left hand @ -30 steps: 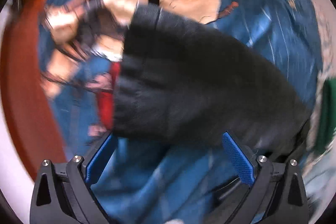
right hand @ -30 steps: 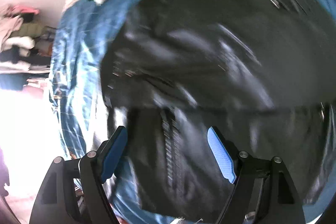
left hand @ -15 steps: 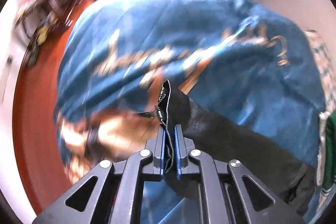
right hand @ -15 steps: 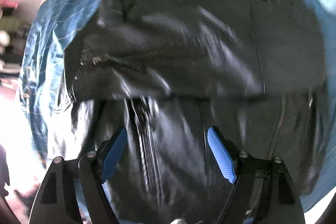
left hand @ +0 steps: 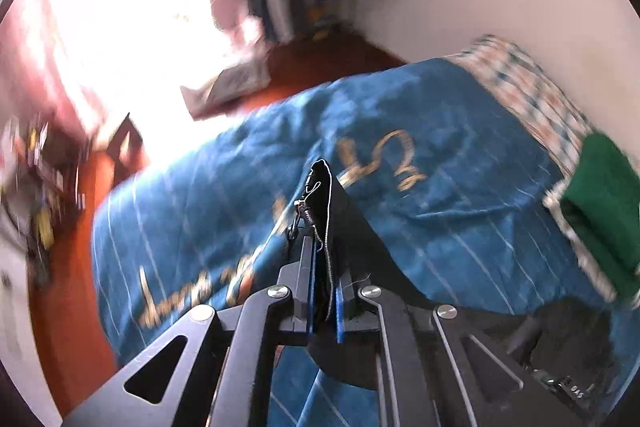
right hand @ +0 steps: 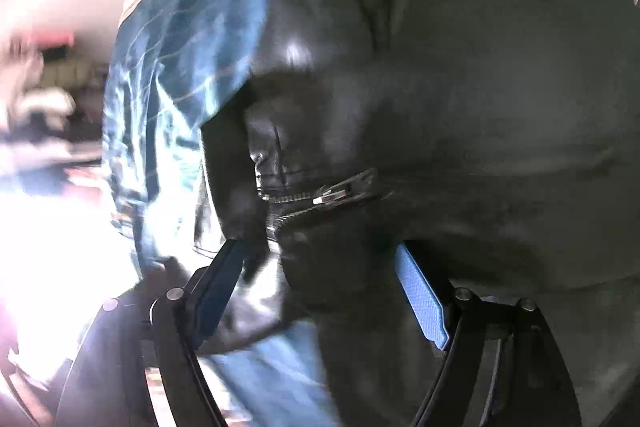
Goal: Fold large clothes
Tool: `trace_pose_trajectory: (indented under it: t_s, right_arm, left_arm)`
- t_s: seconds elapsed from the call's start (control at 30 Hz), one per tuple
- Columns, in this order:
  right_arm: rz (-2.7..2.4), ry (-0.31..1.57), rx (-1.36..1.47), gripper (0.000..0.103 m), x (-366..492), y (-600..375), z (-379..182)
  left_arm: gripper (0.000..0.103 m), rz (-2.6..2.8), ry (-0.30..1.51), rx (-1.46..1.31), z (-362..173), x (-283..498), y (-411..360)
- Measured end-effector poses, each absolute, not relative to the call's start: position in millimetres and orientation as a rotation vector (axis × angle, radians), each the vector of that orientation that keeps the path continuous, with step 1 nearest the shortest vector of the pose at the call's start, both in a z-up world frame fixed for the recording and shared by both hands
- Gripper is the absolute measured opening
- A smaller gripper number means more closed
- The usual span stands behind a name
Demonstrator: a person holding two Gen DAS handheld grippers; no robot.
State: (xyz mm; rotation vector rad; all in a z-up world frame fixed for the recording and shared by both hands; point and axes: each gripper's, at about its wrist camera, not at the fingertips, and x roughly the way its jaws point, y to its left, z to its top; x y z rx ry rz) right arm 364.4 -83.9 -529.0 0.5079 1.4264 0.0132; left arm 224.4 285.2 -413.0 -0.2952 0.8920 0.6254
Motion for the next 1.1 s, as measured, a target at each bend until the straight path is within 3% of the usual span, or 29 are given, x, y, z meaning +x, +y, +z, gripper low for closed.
trace_pose_trajectory:
  t_s: [0.1,0.2,0.5,0.73,0.93,0.97,1.03,1.07,1.1]
  right_arm:
    - [-0.179,1.368,0.189,0.082,351,-96,-501]
    - [-0.265,1.368,0.137,0.084,340,-122,-498]
    - [-0.45,1.367,0.425,0.085,283,-253,-500]
    - [-0.625,1.346,0.595,0.085,194,-367,-500]
    - [-0.672,1.352,0.702,0.085,136,-426,-511]
    - [-0.672,1.348,0.712,0.085,131,-431,-510]
    - [-0.668,1.336,0.737,0.085,119,-443,-507]
    - [-0.658,1.325,0.758,0.085,113,-449,-503]
    - [-0.648,1.318,0.775,0.085,112,-448,-499]
  left_arm:
    - [0.004,0.538,0.862,-0.15,-391,245,245]
    - [0.003,0.418,0.842,-0.04,-377,262,196]
    - [0.003,-0.036,0.908,0.104,-374,303,-5]
    - [0.004,-0.385,1.035,0.184,-423,300,-204]
    - [0.011,-0.457,1.135,0.294,-467,282,-280]
    - [0.018,-0.46,1.147,0.294,-470,281,-280]
    - [0.054,-0.498,1.177,0.225,-469,280,-274]
    - [0.088,-0.494,1.174,0.211,-467,279,-271]
    - [0.094,-0.479,1.163,0.199,-463,282,-263]
